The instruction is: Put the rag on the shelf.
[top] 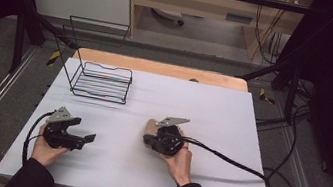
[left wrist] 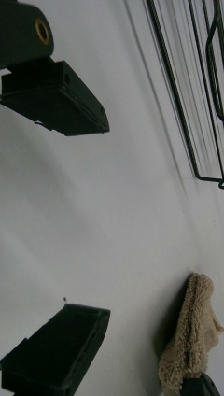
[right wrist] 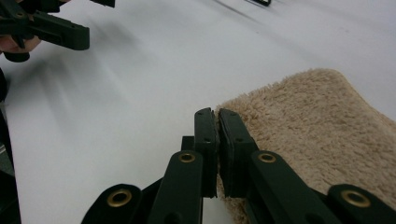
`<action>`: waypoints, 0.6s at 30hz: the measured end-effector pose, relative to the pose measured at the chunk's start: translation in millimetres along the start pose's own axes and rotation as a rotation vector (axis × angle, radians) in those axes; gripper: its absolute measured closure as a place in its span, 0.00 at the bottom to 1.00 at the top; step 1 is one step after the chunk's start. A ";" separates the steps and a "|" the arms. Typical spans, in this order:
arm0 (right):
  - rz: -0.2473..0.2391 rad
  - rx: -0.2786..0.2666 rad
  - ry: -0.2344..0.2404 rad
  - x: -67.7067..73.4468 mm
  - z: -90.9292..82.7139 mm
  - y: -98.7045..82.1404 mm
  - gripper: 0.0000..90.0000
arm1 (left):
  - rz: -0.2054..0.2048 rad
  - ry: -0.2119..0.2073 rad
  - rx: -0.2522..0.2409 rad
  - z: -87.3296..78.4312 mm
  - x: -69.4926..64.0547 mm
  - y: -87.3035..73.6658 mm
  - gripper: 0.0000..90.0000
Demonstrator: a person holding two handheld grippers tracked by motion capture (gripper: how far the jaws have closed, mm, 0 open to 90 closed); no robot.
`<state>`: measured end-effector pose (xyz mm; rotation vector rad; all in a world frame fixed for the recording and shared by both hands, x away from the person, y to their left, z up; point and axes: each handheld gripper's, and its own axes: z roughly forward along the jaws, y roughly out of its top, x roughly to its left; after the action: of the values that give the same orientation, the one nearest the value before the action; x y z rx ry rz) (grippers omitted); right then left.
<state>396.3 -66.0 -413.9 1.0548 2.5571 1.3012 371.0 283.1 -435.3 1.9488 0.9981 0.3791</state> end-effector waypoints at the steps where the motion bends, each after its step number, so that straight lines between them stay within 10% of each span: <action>1: -0.002 -0.003 0.005 2.2 3.7 2.2 0.96 | 0.000 0.000 0.000 0.0 0.0 0.0 0.10; 11: -0.005 0.024 0.022 20.7 43.2 10.1 0.95 | -0.002 -0.001 0.005 0.0 -0.1 0.0 0.10; 18: -0.050 0.002 0.034 21.0 37.5 9.0 0.70 | -0.002 -0.003 0.010 -0.2 -1.1 -0.1 0.10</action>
<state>398.9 -24.0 -426.4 0.9708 2.5921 1.3162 370.2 282.3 -435.2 1.9569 1.0019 0.3708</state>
